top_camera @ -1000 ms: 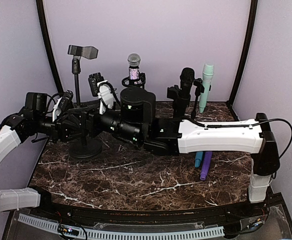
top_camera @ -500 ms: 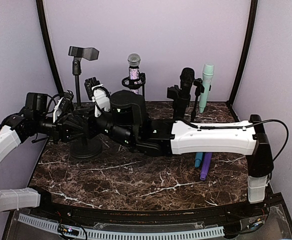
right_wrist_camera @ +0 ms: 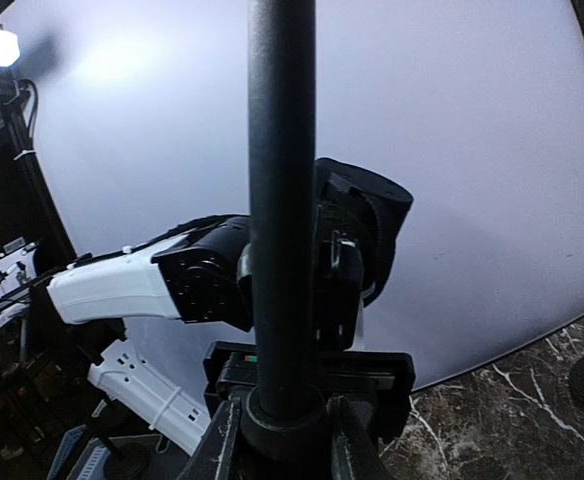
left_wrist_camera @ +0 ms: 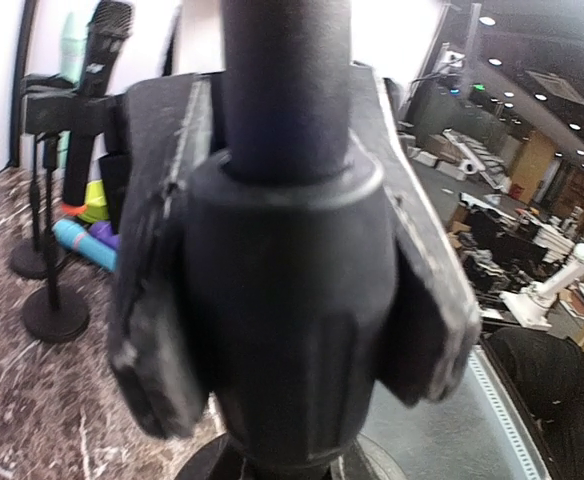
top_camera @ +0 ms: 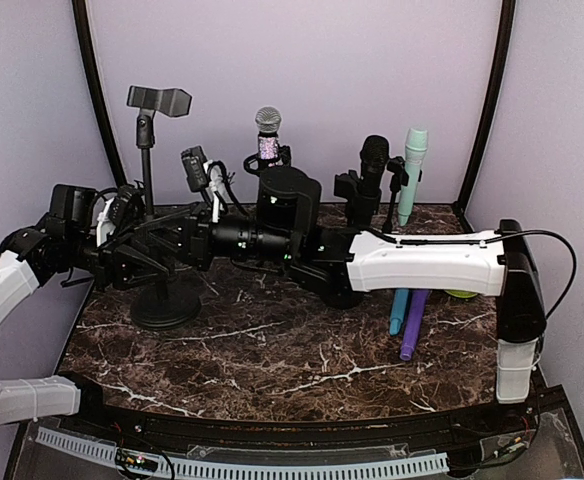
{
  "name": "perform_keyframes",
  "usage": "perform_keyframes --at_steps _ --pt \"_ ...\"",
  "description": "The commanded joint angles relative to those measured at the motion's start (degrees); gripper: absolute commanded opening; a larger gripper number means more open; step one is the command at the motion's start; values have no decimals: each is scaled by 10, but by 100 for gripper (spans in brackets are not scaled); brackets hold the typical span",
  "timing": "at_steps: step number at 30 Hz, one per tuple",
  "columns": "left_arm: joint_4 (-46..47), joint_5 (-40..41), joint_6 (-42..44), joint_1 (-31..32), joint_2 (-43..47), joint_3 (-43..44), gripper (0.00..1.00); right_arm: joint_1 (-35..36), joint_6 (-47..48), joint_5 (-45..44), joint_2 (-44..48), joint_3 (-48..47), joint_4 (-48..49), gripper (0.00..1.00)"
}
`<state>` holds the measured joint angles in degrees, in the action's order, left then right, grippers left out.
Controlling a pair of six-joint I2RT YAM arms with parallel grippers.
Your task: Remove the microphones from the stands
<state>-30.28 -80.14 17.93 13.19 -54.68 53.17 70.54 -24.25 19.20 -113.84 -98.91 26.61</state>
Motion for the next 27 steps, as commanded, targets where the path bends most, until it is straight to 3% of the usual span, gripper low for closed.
perform_keyframes --at_steps 1,5,6,10,14,18,24,25,27 --pt "2 -34 8 -7 2 21 0 17 -59 212 -3 -44 65 15" --pt "2 -36 7 -7 2 23 0 13 -56 177 -5 -36 53 41" --pt "1 -37 8 -7 2 24 0 13 -53 155 -4 -31 47 53" --pt "-1 -38 9 -7 1 26 0 11 -19 57 0 -33 -16 58" --pt "-4 -35 13 -7 1 29 0 12 5 -3 4 -35 -41 54" --pt "-13 -33 26 -7 1 29 0 16 37 -59 -3 -56 -89 43" --pt "-59 -3 79 -7 0 32 0 20 58 -115 -6 -55 -74 4" --pt "-65 12 89 -7 1 32 5 20 61 -125 -5 -52 -68 0" --pt "-80 51 109 -7 2 32 42 20 74 -154 -6 -50 -66 0"
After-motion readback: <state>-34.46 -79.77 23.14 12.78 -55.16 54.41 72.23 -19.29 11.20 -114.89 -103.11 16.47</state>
